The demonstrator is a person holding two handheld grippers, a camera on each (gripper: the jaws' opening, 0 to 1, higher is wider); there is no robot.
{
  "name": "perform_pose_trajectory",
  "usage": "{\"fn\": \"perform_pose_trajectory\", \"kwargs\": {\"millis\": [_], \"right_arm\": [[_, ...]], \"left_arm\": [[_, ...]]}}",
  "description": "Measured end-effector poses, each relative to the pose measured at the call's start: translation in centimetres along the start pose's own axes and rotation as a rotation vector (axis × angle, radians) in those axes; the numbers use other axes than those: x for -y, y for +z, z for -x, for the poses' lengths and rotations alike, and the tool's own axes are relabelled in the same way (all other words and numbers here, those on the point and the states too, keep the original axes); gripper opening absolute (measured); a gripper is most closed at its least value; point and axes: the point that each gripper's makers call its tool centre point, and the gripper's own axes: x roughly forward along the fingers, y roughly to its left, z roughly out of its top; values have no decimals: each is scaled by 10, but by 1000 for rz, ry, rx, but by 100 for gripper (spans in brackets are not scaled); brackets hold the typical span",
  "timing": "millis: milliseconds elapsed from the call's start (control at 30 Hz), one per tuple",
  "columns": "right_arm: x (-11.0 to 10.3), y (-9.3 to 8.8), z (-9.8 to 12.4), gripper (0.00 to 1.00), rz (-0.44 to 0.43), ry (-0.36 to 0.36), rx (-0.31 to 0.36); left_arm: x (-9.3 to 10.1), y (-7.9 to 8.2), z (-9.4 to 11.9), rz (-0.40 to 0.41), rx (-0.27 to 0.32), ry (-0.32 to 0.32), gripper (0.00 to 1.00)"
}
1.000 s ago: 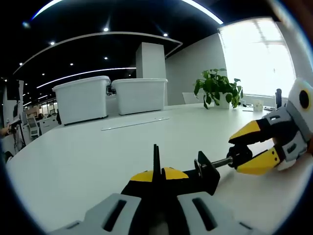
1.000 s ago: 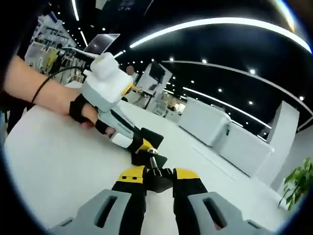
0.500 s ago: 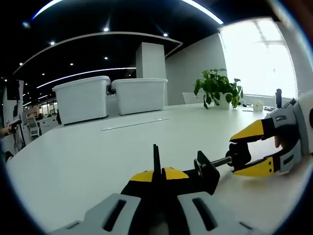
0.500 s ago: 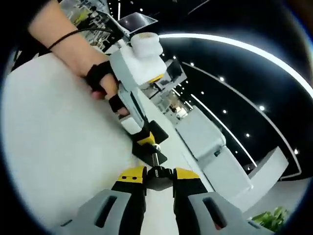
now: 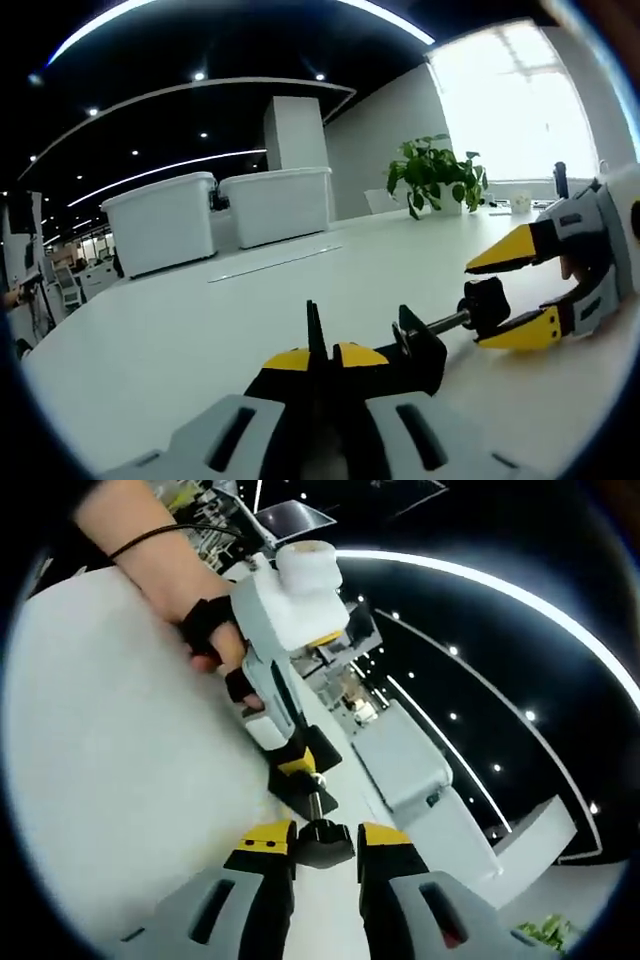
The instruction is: Clamp the fixed fixture on the desktop, loosen the retaining clip, secure it to the edge of the desk, and tighten the retaining clip.
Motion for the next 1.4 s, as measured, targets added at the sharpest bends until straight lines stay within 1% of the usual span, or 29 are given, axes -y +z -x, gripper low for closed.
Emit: {"fn": "perform_pose_trajectory", "kwargs": {"millis": [200,367,467,533,767,833,967,1100,1200,1267,1400], "right_arm": [[2,-2,2,26,-29,-7,0],[2,-1,4,26,-29,-12,1],[2,-1,5,26,-37,-13,0],[2,-2,4,26,-39,-13,-2],[2,-1,4,26,-38,-14,0],[2,-1,4,26,-40,-14,0],[1,-1,4,24,-41,-15,2],[0,-1,4,23,-44,-17,0],[0,-1,4,23,-49,-19,-2],[0,0,4,23,-50,-22,0],[0,1,5,22,-42,-30,2]], "left_arm": [[-4,1,1,-8,3,6,15],[-3,1,4,-21,5,-1,15],[-1,1,10,-41,6,-8,15],[-1,3,11,-52,16,-8,15],[-3,4,14,-56,25,4,16],[-3,7,18,-66,42,9,16],[-8,22,23,-29,117,15,16],[-13,37,31,36,195,16,17],[-16,42,35,65,225,17,18],[-18,49,38,83,264,20,18],[-18,58,45,105,317,3,18]]}}
